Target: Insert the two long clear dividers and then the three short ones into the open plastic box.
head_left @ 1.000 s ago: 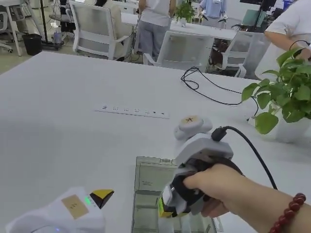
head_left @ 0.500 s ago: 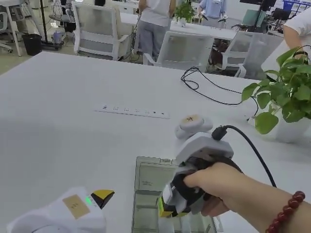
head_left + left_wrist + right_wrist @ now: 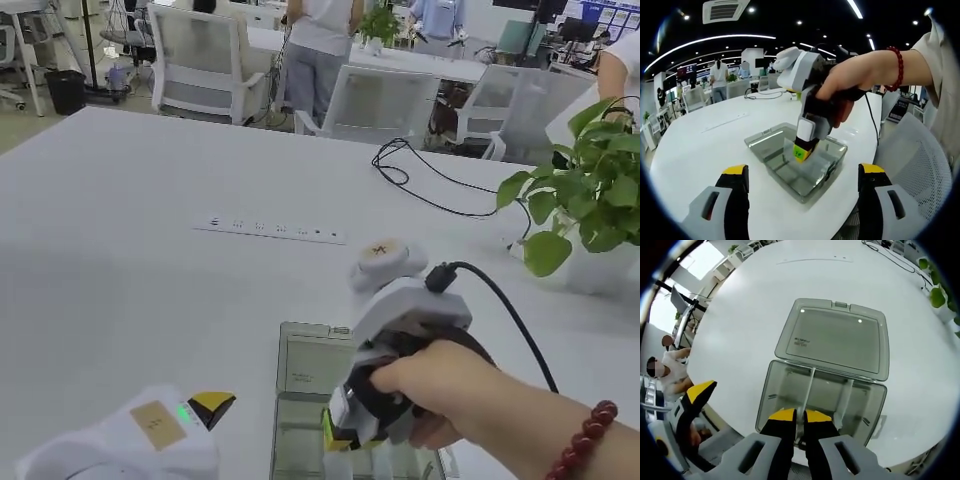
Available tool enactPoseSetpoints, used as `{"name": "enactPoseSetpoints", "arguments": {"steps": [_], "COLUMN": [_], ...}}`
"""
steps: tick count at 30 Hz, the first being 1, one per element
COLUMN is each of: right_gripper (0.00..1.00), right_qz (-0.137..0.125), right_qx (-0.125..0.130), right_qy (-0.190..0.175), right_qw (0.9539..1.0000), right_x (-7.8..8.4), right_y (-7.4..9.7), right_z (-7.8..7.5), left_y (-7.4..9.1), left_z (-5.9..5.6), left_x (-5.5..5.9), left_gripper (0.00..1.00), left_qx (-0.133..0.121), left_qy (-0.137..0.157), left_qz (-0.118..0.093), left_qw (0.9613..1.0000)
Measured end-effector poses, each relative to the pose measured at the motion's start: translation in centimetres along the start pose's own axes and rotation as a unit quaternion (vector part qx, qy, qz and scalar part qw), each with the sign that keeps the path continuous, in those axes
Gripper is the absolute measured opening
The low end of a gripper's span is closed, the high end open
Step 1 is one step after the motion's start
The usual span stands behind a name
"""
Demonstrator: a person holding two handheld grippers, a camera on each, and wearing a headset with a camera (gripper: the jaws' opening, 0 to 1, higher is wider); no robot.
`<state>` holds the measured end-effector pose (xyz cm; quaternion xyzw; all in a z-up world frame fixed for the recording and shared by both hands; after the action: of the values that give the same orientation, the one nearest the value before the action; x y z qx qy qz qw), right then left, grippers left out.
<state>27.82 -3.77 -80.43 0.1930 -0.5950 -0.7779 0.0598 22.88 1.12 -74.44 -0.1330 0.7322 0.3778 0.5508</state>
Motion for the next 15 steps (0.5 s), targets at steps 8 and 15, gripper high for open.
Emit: {"name": "enactPoseSetpoints", "arguments": {"steps": [8,15], "right_gripper": [0.07,0.07], "right_qz": [-0.011,-0.012], "right_qx": [0.042,0.057], "right_qy": [0.047,0.056], "right_qw": [0.9980,0.9967], "right_x": [0.1,0.2], "right_y": [-1.0,-1.8], "right_z": [0.2,0.0], "left_y": [0.0,0.1], "left_z": [0.2,0.4], "left_x": [-0.1,-0.1], "left_gripper": [0.92,0.92], "left_qx": [-0.004,-0.010], "left_qy": [0.002,0.005], "left_qz": [-0.003,-0.003], "left_qw": [1.0000,0.9999]}}
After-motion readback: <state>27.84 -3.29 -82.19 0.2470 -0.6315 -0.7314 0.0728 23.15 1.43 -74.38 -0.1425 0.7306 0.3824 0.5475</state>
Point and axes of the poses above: the centre of the closed fingertips' face, and the gripper's own axes: y roughly backward along the fingers, z roughly to its left, x roughly out of its underside, the point moved 1 cm from there along y, roughly backward along the fingers, and after that the axes turned 5 degrees about y, right-handed, at the moved point
